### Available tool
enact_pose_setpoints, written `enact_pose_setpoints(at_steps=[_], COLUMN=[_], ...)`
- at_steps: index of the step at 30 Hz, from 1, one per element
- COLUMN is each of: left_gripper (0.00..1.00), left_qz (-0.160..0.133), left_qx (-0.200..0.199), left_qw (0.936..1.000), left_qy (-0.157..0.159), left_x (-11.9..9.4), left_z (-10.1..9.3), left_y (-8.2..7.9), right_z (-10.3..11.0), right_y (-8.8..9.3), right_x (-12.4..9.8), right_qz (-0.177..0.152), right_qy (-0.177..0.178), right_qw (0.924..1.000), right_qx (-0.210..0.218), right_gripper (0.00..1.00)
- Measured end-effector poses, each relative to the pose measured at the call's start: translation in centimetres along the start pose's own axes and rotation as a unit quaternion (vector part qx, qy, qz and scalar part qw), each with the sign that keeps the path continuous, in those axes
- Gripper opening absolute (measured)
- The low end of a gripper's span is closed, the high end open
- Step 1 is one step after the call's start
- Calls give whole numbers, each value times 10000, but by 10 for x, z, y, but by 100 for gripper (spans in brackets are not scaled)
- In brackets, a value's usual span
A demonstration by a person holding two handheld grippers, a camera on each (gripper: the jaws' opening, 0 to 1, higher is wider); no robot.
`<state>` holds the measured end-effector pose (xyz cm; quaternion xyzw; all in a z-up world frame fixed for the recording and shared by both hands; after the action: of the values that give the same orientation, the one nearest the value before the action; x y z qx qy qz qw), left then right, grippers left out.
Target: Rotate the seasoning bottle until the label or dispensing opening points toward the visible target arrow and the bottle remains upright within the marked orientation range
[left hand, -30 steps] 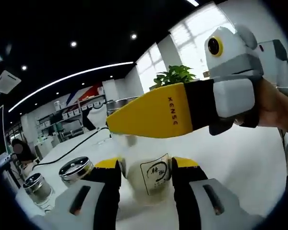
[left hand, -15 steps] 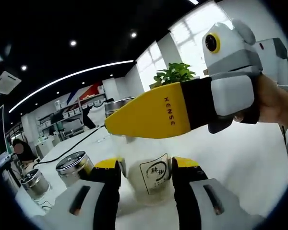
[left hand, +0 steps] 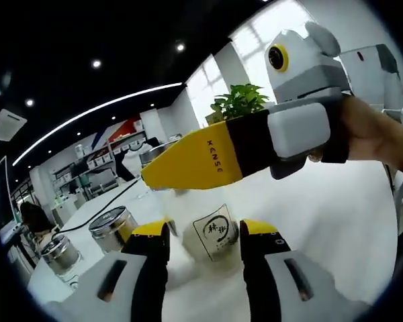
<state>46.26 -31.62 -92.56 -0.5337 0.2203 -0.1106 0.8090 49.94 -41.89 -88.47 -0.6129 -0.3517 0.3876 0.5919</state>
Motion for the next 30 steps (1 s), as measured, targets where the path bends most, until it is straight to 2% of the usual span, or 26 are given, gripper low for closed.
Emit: enact_pose_setpoints(at_steps=[6,10,17,24,30], left_gripper=[41,36,19,16,16], left_qz=[-16,-81,-123,-82,-90], left_qx=[-8,12,205,185,126], left_qw=[10000,10000,9997,9995,9997], left_qy=[30,11,-58,-247,-213], left_x=[-7,-13,-19,-21,-20], left_z=[1,2,7,14,12], left_y=[0,-2,-1,1,0], right_z=[-1,-4,-13,-18,-23], right_y=[-3,-4,-4,-4,-3], right_x=[1,3,6,7,10], right_qz=[91,127,149,34,-56], right_qy=[-44,46,113,56,-7], right_qw=[9999,9997,9995,9999,9999], right_qx=[-126,-208,-270,-153,-119], right_gripper=[36,36,36,36,37])
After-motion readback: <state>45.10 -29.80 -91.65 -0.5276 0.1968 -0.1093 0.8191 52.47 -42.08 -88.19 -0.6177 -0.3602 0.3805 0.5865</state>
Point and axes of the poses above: the point that each gripper's makers call its tool centre point, and the gripper's own axes: x roughly forward along the fingers, z roughly to its left, y roughly out of its underside, the point moved 9 cm from there along -x, roughly backward along the fingers, and after that the axes turned 5 degrees about z, right-handed, at the moved point
